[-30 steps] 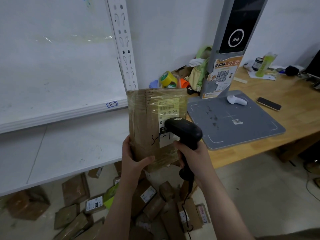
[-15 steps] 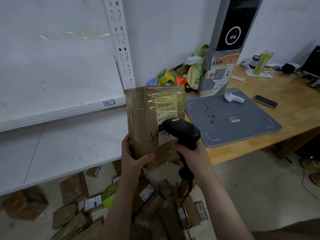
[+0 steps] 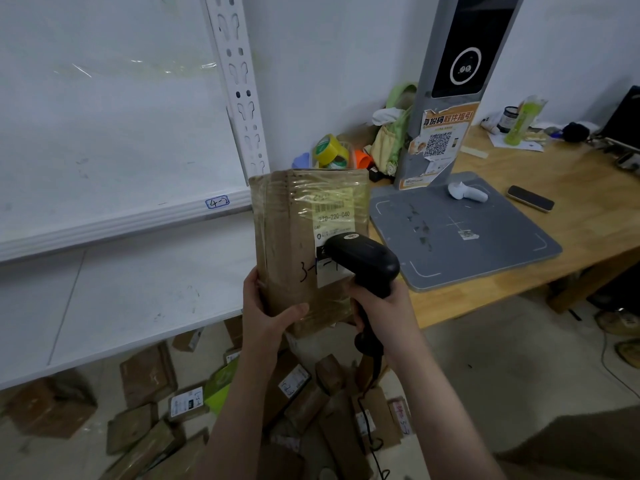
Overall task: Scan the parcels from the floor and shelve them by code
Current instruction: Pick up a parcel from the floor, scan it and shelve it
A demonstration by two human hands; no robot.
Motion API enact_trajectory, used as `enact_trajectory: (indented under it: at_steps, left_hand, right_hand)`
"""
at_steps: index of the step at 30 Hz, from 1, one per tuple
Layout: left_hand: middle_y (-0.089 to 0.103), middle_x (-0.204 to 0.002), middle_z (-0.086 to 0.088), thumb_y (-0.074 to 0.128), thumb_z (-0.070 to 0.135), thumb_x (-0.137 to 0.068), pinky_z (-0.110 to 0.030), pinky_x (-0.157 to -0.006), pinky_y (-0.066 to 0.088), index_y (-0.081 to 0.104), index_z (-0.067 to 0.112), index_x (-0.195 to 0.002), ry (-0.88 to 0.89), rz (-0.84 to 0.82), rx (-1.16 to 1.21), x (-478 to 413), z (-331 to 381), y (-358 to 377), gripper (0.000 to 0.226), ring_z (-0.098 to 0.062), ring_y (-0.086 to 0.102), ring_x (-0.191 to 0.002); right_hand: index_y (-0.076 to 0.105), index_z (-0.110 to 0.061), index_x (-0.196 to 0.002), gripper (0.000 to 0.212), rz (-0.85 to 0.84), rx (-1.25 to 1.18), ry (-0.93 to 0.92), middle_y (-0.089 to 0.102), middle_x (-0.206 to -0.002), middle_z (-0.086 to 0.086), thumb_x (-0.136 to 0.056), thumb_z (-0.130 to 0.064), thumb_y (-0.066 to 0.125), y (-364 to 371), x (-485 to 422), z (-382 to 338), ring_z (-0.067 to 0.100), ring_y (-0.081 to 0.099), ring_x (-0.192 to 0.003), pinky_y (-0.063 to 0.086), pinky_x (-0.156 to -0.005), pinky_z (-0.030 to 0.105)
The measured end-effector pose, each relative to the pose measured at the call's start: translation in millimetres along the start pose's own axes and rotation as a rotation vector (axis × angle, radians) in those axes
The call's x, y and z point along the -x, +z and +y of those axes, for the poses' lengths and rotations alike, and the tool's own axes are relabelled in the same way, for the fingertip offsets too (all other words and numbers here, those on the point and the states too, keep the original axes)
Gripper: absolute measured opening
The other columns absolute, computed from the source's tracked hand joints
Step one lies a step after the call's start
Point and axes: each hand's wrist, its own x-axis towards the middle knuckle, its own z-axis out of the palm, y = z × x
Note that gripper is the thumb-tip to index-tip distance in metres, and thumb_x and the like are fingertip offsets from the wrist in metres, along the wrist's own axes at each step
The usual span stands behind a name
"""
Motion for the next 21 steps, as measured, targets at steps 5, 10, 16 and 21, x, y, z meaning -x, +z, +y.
enact_trajectory:
  at_steps: [5, 10, 16, 21]
  left_hand:
    - [0.056, -0.134, -0.003, 0.084, 0.037, -0.043, -0.034, -0.083, 0.061, 0.044, 0.028, -0.140, -0.039, 0.011, 0.031, 0.0, -1.1, 1.0, 0.105, -0.020, 0.059, -0.118]
    - [0.058, -0.130, -0.007, 0.084, 0.026, -0.052, -0.046, -0.088, 0.059, 0.044, 0.020, -0.143, -0.169, 0.073, 0.118, -4.1, -6.8, 4.7, 0.100, -0.028, 0.062, -0.115]
    - [0.058, -0.130, -0.011, 0.078, 0.006, -0.077, -0.044, -0.080, 0.058, 0.046, 0.017, -0.142, -0.319, 0.208, 0.195, -15.7, -23.3, 2.3, 0.074, -0.033, 0.062, -0.112]
    - [0.062, -0.125, -0.012, 0.076, 0.005, -0.077, -0.037, -0.071, 0.054, 0.049, 0.015, -0.138, -0.394, 0.268, 0.278, -19.7, -26.1, 3.1, 0.068, -0.028, 0.064, -0.104]
  right_hand:
    - [0.063, -0.009, -0.093, 0.005, 0.074, -0.064, 0.026, 0.052, -0.061, 0.007, -0.091, -0.008, 0.066, -2.4, -3.3, 2.8, 0.013, 0.048, -0.045, 0.041, -0.045, 0.026]
    - [0.055, -0.013, -0.112, 0.027, 0.191, -0.106, 0.115, 0.053, -0.069, 0.009, -0.088, -0.002, 0.063, -21.2, -23.2, 23.2, 0.018, 0.050, -0.052, 0.044, -0.050, 0.029]
    - [0.046, -0.014, -0.105, 0.025, 0.426, -0.059, 0.253, 0.056, -0.087, 0.013, -0.089, -0.005, 0.062, -57.3, -70.5, 79.2, 0.024, 0.056, -0.061, 0.046, -0.057, 0.036]
    - [0.051, -0.015, -0.102, 0.022, 0.560, 0.167, 0.362, 0.068, -0.101, 0.015, -0.087, -0.011, 0.066, -88.5, -105.5, 121.0, 0.031, 0.069, -0.089, 0.057, -0.077, 0.044]
